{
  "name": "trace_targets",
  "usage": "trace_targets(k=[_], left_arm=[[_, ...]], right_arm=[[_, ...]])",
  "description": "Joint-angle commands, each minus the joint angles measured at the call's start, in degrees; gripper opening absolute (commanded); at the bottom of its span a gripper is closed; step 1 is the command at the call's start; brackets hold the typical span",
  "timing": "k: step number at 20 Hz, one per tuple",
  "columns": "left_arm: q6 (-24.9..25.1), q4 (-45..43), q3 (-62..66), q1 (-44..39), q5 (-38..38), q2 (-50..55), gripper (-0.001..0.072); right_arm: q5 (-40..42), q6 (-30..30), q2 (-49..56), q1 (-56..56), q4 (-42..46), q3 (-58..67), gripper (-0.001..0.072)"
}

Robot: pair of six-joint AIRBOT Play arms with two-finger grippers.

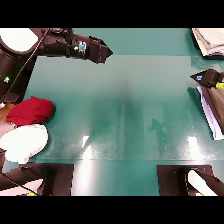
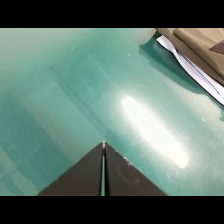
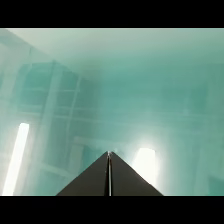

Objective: Fold the shirts.

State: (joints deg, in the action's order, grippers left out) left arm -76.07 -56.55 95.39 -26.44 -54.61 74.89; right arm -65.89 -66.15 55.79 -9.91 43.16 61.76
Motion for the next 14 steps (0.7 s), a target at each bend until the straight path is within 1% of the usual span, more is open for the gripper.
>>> trace_targets(k=[1,12,13,14], left_arm=[[0.00,-0.04,0.02,0.00,0.17,-0.02,0.0028],[-0.04,0.11,0.02,0.00,0.24,-0.02,0.0028],[-0.04,0.85,0.02,0.00,0.81,-0.02,0.0028],[0.00,1.18,0.02,0.00,3.34,-0.02,0.0028]], right_arm=[[-0.24,-0.04,-0.02,-0.09,-0.09,-0.02,0.0017],[-0.81,-0.04,-0.02,-0.09,-0.09,-0.02,0.0017],[-1.11,-0.04,-0.02,-0.09,-0.07,-0.02,0.0017],[-1.44,-0.04,-0.02,-0.09,-0.07,-0.02,0.0017]])
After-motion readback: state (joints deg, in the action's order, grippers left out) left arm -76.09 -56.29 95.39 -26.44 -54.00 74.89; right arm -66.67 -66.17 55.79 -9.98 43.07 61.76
